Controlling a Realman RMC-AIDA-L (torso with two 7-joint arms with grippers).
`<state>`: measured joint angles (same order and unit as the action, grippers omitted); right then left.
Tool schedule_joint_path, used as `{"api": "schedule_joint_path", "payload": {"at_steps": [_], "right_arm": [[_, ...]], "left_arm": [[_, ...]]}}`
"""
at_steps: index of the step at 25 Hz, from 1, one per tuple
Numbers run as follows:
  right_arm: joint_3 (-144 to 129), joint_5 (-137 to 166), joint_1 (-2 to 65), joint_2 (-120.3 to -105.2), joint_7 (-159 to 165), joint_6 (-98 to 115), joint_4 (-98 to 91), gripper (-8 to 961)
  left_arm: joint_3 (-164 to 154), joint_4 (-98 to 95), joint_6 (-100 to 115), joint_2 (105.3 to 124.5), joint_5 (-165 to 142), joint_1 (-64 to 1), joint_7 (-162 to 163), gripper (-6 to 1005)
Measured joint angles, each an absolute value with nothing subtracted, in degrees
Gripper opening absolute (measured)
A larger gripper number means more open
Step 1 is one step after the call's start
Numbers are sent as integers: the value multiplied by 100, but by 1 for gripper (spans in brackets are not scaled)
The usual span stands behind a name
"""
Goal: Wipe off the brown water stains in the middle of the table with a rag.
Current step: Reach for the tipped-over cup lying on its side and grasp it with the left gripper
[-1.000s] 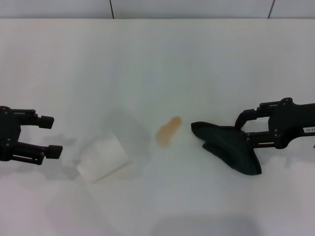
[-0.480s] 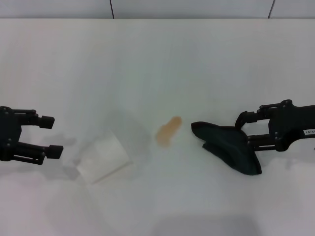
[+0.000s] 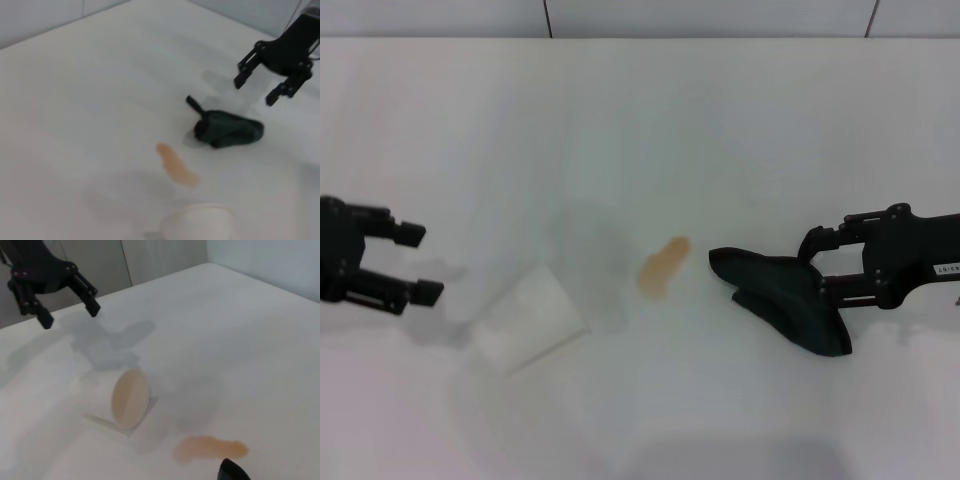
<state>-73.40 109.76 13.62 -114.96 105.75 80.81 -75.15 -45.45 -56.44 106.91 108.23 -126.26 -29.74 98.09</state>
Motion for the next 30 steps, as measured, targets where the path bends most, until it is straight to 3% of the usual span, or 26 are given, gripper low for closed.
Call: {"api": "schedule_joint_path", "payload": {"at_steps": [4,10,18,27,30], "right_arm": [[-7347,10957,1363,-11496,10646,8067,-7515,642],[-7347,10959,1418,-11504,10777,8061,-7515,641],[-7337,10947,1432,-11505,10800,8059,-7598,639],[-7347,10974,1428,-11505,10791,8072,-7626,638],[-7349,10970,1397,-11505,10777,8093,-7655,637]], "left_arm": [[-4548,-5622,10645,10721,-13114,-3436,9934,885],[-4587,-5638,10755,10728,-14442,-4196,10129,885],[-4640,-5660,10870,10948,-15425,-4846,10233,885],[-4718,-5664,10879,11369,-15389,-5017,10237,885],[-4873,-5664,10929,11384,-15411,-5032,10336,885]]}}
